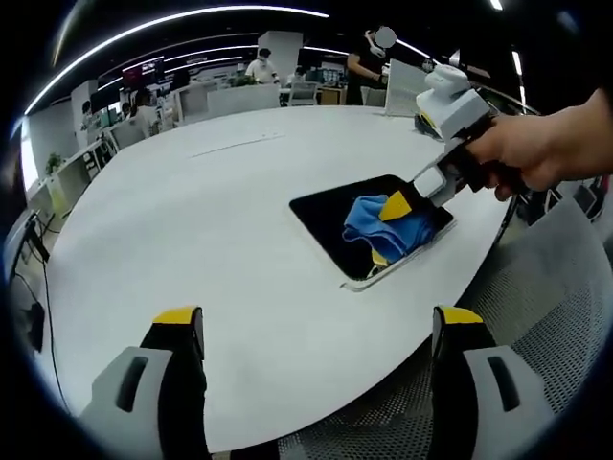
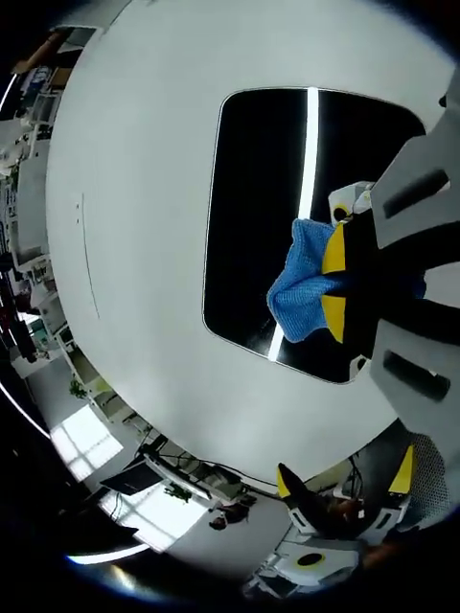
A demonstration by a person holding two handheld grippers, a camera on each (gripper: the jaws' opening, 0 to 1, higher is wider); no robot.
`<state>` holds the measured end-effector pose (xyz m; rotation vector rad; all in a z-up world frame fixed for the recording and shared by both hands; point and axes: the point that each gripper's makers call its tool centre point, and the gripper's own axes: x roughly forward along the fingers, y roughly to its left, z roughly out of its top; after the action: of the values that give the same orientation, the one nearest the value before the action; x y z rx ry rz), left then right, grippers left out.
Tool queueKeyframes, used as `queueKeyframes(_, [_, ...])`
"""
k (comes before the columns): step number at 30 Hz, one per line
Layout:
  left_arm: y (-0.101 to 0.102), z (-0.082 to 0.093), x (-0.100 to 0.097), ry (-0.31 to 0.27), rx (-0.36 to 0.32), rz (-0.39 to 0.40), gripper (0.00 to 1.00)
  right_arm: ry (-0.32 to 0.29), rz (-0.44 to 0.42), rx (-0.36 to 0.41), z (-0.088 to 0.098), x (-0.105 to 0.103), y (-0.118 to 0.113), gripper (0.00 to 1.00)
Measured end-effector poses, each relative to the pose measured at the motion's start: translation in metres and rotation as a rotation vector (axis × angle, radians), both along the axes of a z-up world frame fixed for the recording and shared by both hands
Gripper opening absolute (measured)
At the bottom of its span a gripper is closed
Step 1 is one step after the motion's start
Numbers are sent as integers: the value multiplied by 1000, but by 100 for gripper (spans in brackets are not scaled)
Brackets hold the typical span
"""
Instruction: Wipe the mirror surface with the cleaning cloth until all visible marks leave the cleaned area.
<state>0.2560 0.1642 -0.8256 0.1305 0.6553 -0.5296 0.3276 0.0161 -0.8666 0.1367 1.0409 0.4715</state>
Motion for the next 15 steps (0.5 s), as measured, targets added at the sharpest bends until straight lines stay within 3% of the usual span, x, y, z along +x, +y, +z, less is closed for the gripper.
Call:
queueKeyframes(5, [0,-1,1,3,5,-1,99,-20,41,-35,1,-4,2,0])
queueKeyframes(12, [-1,-1,1,6,6,0,98,-5,20,-12,3,-10,2,0])
queueKeyframes(15, [-1,-1,1,2,6,2,98,-29,61,-21,3,-15,5,0])
